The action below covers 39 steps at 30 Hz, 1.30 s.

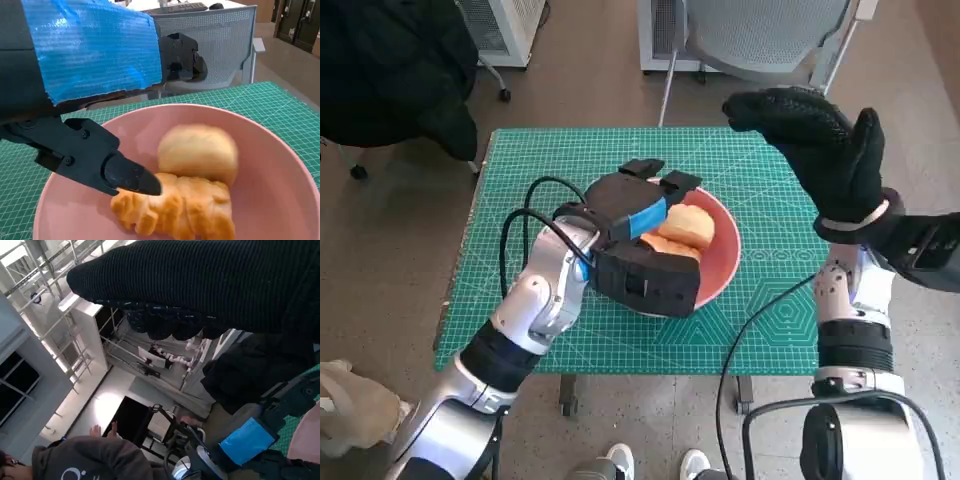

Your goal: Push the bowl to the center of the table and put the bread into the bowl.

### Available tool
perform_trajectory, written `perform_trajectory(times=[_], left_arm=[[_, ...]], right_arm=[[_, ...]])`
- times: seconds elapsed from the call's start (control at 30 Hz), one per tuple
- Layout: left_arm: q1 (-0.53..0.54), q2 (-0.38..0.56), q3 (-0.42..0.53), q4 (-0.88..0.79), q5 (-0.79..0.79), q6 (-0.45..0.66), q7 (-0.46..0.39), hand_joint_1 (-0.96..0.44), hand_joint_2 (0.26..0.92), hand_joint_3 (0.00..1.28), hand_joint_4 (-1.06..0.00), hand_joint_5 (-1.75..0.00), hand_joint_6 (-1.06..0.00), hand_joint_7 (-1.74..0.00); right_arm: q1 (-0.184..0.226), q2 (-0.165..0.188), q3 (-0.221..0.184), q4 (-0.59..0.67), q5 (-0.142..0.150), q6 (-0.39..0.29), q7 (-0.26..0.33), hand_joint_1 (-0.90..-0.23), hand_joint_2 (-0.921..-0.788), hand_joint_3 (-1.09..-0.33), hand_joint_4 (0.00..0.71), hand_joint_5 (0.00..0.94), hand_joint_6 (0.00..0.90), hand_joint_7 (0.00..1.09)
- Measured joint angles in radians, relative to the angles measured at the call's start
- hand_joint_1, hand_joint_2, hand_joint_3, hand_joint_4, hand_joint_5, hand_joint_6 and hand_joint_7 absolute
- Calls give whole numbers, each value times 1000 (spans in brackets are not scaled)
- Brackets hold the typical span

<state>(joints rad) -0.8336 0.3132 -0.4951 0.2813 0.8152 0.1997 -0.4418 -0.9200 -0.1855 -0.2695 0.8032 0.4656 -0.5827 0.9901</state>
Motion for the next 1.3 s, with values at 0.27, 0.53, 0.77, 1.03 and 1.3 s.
perform_trajectory(times=[0.27,0.53,0.77,1.03,1.3], left_arm=[[1,0,21,46,-18,-94,137,-767,920,132,1,1,-3,-159],[13,0,106,88,-146,-206,217,-772,921,211,1,1,-18,-167],[42,-12,235,133,-372,-327,217,-719,921,302,1,1,-46,-169],[72,-72,382,120,-712,-316,92,-684,921,348,1,1,-3,-121],[106,-128,520,67,-1044,-253,-30,-598,921,197,1,1,0,-91]], right_arm=[[-1,0,0,18,0,-2,0,-739,-921,-875,347,1,333,2],[-2,1,0,29,1,-2,6,-739,-921,-876,349,2,334,2],[-3,2,-1,29,1,-6,5,-743,-921,-877,329,0,331,1],[-3,6,-1,13,0,-28,-35,-731,-921,-876,230,0,276,0],[-3,38,10,-37,-7,-55,-104,-714,-921,-867,195,0,239,0]])
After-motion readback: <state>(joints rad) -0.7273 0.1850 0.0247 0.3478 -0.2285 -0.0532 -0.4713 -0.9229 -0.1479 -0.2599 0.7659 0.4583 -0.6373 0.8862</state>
